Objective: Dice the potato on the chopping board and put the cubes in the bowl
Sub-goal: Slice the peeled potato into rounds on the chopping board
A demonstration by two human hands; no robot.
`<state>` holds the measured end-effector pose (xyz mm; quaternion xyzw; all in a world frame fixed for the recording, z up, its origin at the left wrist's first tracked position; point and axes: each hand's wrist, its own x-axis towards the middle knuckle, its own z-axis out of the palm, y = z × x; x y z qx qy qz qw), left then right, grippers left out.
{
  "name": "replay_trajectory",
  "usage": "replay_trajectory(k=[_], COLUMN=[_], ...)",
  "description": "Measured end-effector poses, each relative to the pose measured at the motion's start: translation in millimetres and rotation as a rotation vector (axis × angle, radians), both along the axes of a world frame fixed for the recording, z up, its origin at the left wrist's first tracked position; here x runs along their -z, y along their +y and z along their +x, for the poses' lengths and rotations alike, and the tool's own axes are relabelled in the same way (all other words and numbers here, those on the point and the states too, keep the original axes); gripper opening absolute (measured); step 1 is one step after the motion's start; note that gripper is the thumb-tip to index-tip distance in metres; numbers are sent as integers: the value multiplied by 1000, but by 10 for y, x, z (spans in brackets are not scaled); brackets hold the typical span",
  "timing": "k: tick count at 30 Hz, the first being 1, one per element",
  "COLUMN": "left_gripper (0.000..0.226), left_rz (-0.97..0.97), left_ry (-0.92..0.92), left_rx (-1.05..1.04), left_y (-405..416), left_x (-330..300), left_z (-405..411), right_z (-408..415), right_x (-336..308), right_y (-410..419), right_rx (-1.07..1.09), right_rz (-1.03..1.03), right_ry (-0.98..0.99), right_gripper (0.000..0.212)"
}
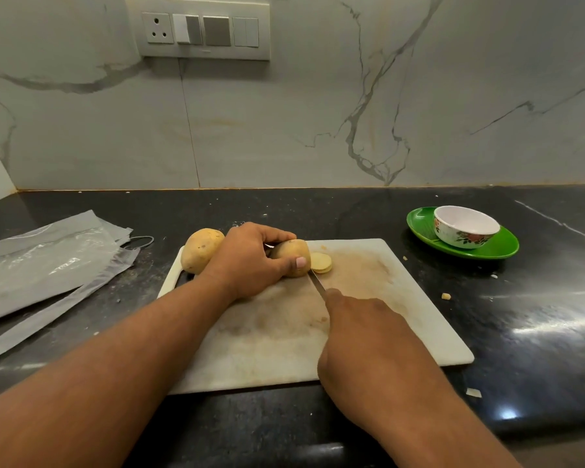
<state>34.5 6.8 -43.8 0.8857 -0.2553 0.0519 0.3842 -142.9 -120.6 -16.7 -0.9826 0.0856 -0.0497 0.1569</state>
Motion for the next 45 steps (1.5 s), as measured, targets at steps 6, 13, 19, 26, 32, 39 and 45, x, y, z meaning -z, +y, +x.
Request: replay_trajectory(k=[6,13,19,26,32,39,45], left_gripper=[53,54,56,52,49,53,51], left_rz=[-4,-20,-26,-59,-66,-100,-106], left_ry=[6,4,14,44,48,63,54], left_rx=[2,15,33,29,39,56,62], left_y=[-1,7,13,26,28,38,44], left_x=[-7,-2,11,47,56,78,89], left_z=[-32,-27,10,74,95,122,126], right_z=[-58,165,264,338,496,322,335], right_x=[-133,-145,-105,-43,30,73,36], right_y=[-34,7,31,32,91,97,113], right_rx=[30,44,43,71,64,90,86], right_rz=[-27,-36,-32,-27,7,21,33], right_ry=[-49,-130,-89,-134,-176,-97,-86], right_gripper=[60,60,61,53,41,50,42])
